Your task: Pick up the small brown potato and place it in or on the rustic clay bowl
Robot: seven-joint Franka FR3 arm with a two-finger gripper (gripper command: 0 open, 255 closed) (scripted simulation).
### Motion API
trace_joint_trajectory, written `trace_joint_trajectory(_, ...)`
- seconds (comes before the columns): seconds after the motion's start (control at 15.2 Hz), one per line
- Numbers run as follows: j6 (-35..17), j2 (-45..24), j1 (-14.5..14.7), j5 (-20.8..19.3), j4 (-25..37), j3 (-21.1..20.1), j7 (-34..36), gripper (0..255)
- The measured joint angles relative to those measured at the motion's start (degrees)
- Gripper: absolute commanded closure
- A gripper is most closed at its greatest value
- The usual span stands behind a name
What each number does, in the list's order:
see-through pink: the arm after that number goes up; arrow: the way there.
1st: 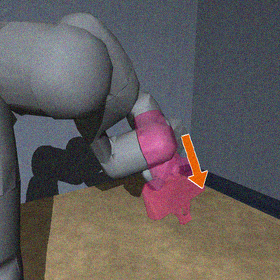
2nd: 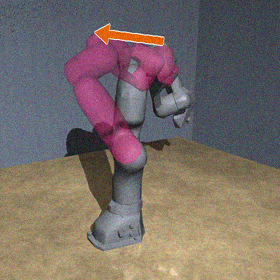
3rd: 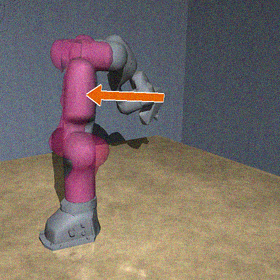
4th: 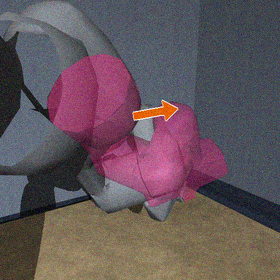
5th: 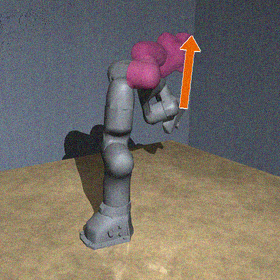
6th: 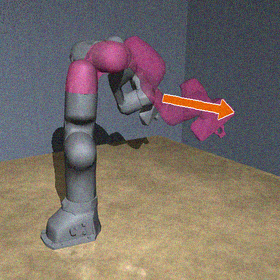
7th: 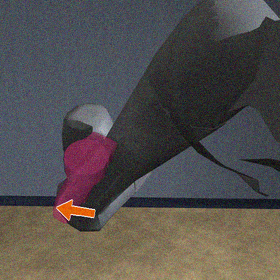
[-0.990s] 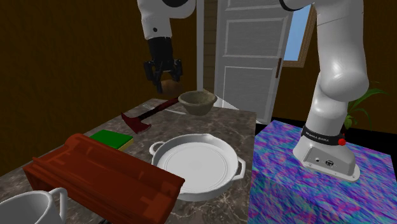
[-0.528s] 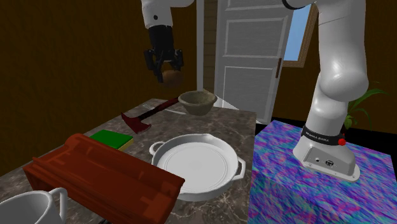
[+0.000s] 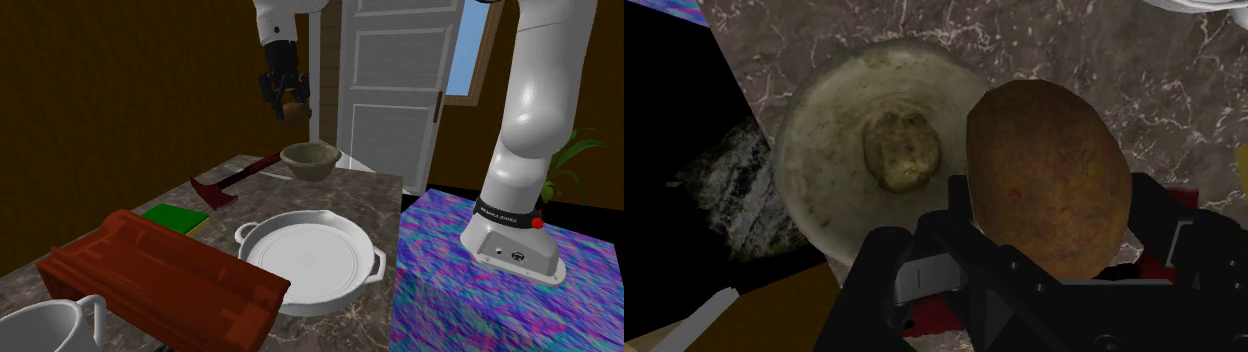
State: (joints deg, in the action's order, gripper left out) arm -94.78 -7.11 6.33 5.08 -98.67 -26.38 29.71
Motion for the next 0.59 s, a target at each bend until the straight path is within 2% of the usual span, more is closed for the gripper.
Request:
trace_joint_trajectory(0.33, 0.0, 2.5, -4.0, 0.0, -3.1, 3.1, -7.1, 255)
trace_joint_trajectory(0.59, -1.3, 3.2, -5.0, 0.0, -5.2, 3.9, -9.2, 255)
